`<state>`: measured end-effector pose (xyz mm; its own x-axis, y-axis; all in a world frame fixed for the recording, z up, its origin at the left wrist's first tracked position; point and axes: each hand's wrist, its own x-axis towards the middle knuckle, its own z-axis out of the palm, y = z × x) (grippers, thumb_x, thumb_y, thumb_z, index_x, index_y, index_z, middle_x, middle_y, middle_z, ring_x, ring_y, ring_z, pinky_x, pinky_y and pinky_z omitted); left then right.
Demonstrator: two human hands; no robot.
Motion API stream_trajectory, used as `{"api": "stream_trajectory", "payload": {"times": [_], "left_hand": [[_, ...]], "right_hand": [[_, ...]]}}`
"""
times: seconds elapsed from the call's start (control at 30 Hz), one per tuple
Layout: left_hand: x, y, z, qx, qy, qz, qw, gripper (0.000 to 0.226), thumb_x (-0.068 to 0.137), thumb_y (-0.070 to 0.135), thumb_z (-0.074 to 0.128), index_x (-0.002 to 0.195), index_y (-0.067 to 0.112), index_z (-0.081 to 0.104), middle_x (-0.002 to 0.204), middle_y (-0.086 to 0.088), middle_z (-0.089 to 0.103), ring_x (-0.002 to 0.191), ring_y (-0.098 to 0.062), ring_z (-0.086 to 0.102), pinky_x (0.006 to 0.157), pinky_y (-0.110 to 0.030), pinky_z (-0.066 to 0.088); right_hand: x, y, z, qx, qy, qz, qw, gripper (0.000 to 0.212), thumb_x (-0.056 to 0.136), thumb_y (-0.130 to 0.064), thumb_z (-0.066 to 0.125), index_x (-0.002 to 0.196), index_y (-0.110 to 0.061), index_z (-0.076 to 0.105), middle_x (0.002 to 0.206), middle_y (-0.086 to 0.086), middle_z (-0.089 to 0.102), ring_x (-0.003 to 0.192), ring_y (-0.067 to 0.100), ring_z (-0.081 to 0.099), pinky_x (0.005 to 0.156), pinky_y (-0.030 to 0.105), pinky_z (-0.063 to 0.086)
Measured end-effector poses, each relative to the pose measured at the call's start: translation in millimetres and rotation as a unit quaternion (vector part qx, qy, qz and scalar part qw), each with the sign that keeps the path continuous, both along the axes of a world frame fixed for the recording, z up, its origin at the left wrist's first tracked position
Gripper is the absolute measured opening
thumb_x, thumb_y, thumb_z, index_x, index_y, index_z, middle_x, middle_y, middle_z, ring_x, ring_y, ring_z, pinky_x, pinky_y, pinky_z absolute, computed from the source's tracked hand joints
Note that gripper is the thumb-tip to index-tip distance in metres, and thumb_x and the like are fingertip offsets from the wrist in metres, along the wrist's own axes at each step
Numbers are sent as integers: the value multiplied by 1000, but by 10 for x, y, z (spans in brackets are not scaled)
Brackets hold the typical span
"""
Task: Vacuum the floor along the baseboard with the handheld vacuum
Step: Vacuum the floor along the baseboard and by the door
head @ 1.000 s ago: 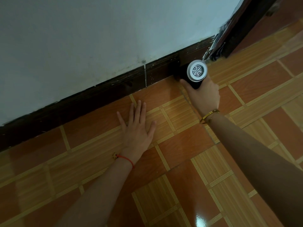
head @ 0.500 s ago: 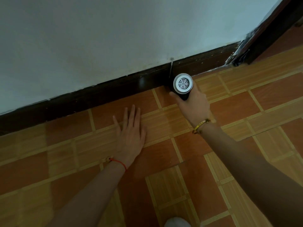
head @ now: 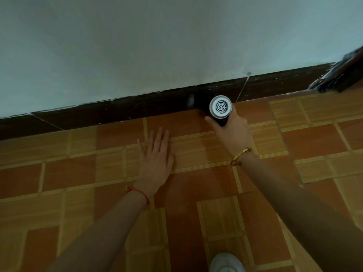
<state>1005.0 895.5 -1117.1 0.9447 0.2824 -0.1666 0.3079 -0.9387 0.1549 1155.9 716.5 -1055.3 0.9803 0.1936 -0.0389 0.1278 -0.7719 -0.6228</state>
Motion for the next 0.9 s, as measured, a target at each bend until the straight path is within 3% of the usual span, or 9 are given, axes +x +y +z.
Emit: {"api": "stream_trajectory", "payload": {"times": [0.13,0.27,0.4,0.57,0.7,0.9], "left_hand": [[-149,100,59,-18,13,31,999,67,103,47,29,159,22,0,167,-4,-3,153,-29,-4,119,-62,-3],[-310,207,62,-24,47,85,995,78,97,61,25,158,24,-8,167,-4,-11,152,-34,-9,118,-65,-2],[-500,325,9,-25,89,143,985,88,91,73,20,157,23,-10,165,-5,-21,151,-35,-17,116,-68,-4],[-603,353,20,1,117,221,968,103,81,86,19,156,24,-15,165,-11,-16,151,-38,-9,114,-70,-3],[-563,367,63,-13,163,228,960,103,82,86,17,155,23,-20,164,-13,-19,151,-37,-13,115,-69,-4],[-522,383,72,-36,199,229,952,101,85,83,16,152,22,-27,161,-13,-29,148,-40,-23,113,-68,-11]], "right_hand": [[-66,95,6,-29,-25,46,998,70,83,-62,60,135,-18,42,103,9,71,89,31,68,64,39,55],[-159,282,5,-47,-29,108,993,69,85,-59,61,137,-18,41,104,8,71,90,29,68,61,30,48],[-202,444,20,-50,-45,136,988,67,85,-59,60,135,-18,43,99,7,71,85,27,68,60,30,48],[-247,636,11,-67,-55,182,979,65,85,-60,58,133,-20,43,100,5,71,82,25,68,59,29,46],[-315,837,0,-90,-67,212,971,63,86,-61,56,133,-21,43,97,5,70,81,27,68,59,28,40],[-398,1174,-65,-117,-110,280,946,64,87,-65,51,133,-22,40,89,6,70,70,26,67,58,34,54]]}}
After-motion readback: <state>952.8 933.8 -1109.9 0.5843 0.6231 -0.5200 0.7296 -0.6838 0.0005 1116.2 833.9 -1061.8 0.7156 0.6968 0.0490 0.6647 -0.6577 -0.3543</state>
